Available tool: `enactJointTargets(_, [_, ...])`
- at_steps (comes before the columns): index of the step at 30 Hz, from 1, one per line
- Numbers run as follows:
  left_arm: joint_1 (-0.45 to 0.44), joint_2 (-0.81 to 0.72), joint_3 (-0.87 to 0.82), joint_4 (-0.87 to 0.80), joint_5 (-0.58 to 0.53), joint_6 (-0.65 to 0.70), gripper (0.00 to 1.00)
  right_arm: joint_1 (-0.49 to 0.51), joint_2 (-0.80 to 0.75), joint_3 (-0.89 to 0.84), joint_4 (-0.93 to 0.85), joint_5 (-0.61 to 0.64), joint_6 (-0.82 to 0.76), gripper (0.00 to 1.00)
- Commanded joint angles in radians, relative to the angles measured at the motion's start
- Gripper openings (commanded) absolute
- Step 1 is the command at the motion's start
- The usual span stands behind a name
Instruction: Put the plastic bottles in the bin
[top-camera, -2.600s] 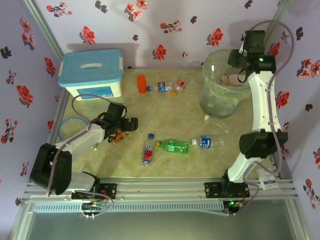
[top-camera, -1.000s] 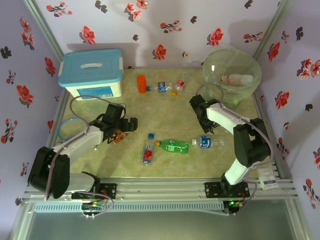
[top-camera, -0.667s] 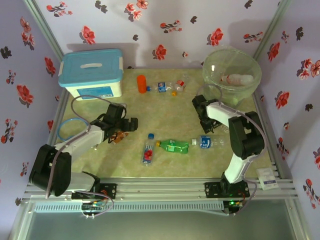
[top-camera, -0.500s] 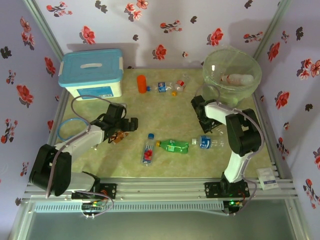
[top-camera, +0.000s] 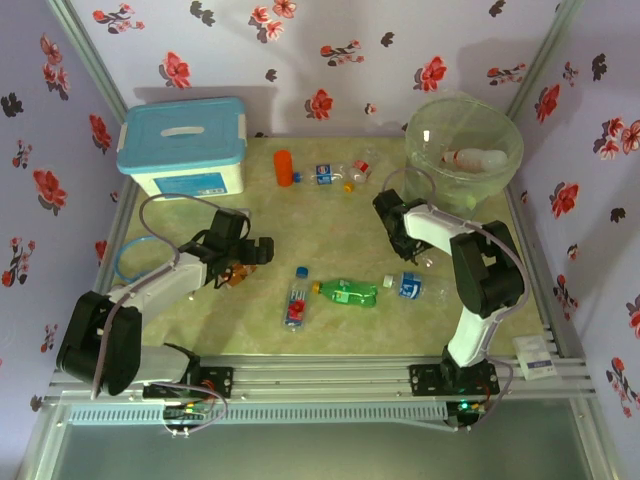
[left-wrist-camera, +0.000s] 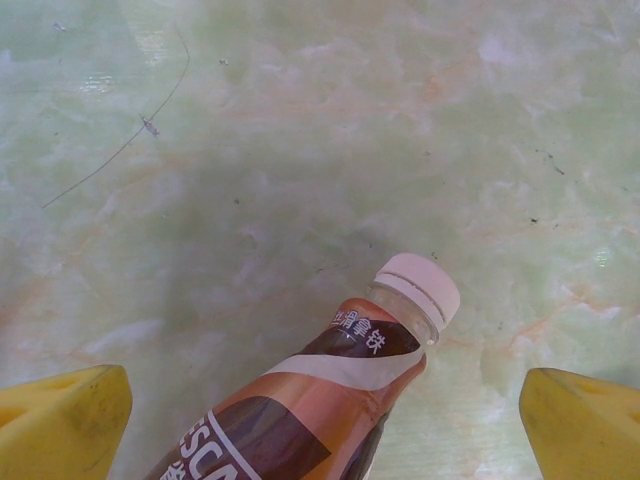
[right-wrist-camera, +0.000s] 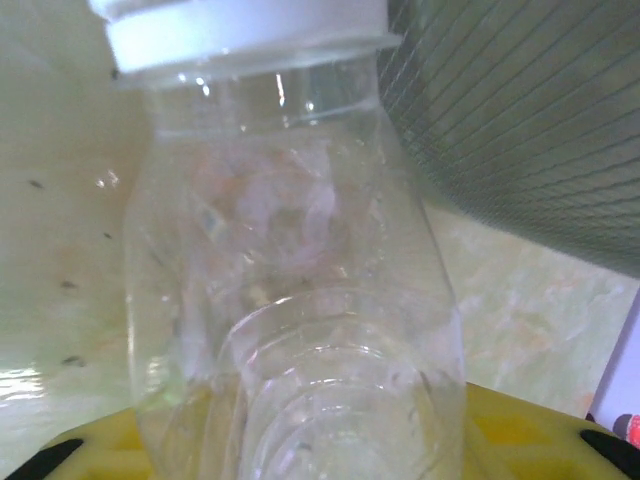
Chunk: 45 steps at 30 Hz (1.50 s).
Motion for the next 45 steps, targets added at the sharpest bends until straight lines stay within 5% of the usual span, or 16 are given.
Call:
enactJointTargets(1, [0.008, -0.024, 0.001, -0.012, -0.003, 0.018, 1.00, 0.029, -0.054, 0.107, -0.044, 0.006, 0.018, 0.45])
enactJointTargets(18, [0.008, 0.005, 0.041, -0.026, 0.000, 0.027, 1.00, 0.081, -0.176, 0.646, -0.205, -0.167, -0.030, 0.43])
enactJointTargets(23, [0.008, -0.011, 0.059, -0.054, 0.000, 0.034, 1.00, -0.026, -0.200, 0.742, -0.144, -0.142, -0.061, 0.41])
enactJointTargets(33, [0.008, -0.064, 0.023, -0.058, -0.006, 0.014, 1.00, -0.349, -0.137, 0.845, -0.060, -0.287, -0.004, 0.41])
enactJointTargets(45, [0.008, -0.050, 0.023, -0.067, -0.010, 0.014, 1.00, -0.394, 0.099, 0.931, 0.010, -0.310, -0.001, 0.38])
